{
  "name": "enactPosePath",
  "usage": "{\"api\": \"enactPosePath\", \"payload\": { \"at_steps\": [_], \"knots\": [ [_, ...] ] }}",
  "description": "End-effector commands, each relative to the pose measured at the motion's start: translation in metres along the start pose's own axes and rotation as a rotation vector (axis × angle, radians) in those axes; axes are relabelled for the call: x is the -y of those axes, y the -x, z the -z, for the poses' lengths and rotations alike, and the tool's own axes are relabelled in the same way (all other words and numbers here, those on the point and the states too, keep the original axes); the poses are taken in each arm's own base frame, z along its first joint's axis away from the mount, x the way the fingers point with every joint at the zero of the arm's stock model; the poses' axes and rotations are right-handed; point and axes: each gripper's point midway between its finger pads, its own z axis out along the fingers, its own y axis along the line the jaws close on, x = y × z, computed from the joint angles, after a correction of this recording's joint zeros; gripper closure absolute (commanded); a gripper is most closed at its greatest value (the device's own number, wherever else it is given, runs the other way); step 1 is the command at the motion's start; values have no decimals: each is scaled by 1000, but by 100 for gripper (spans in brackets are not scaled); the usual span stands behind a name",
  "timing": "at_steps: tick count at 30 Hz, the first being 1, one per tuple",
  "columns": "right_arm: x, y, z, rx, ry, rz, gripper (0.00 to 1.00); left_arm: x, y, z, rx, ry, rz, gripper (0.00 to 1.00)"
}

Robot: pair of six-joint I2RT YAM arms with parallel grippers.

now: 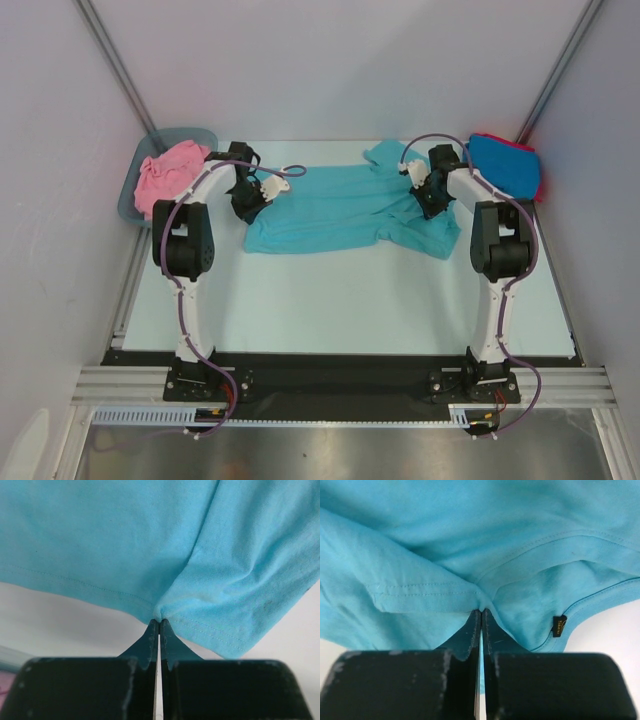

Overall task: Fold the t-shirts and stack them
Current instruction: Fold the tshirt

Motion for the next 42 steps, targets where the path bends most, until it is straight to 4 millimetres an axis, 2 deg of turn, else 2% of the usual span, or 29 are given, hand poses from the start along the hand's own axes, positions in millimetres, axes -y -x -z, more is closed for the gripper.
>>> {"api": "enactPosePath", "payload": {
  "at_steps": [1,9,11,16,20,24,27,29,30,31,33,38,40,41,42],
  "knots": [
    [-6,29,40,82,-17,15,100,-6,18,12,49,33,-12,100],
    [-36,39,85,133,41,48,100,-7,20,11,52,33,-16,100],
    [-49,34,90,125,71,65,100,-8,21,11,53,34,-18,100],
    [-85,3,85,53,182,99,100,-11,22,12,47,47,-28,100],
    [-121,-33,75,-43,270,161,100,-15,23,15,43,61,-37,100],
    [-138,-47,72,-81,300,209,100,-16,21,15,36,66,-41,100],
    [-144,-51,72,-99,319,228,99,-15,21,16,34,65,-41,100],
    [-148,-51,73,-100,337,244,83,-15,20,16,32,66,-44,100],
    [-148,-52,75,-104,341,249,64,-15,20,16,31,67,-44,100],
    [-148,-51,77,-99,342,258,56,-16,20,17,30,69,-46,100],
    [-146,-48,80,-92,329,261,49,-16,19,16,27,70,-44,99],
    [-133,-21,98,-19,288,189,47,-15,20,15,30,66,-44,100],
    [-132,-14,103,11,311,132,50,-16,20,15,32,66,-40,100],
    [-124,-12,107,24,313,96,53,-15,21,15,34,65,-40,100],
    [-124,-15,106,12,331,56,60,-15,21,15,34,65,-40,99]
  ]
}}
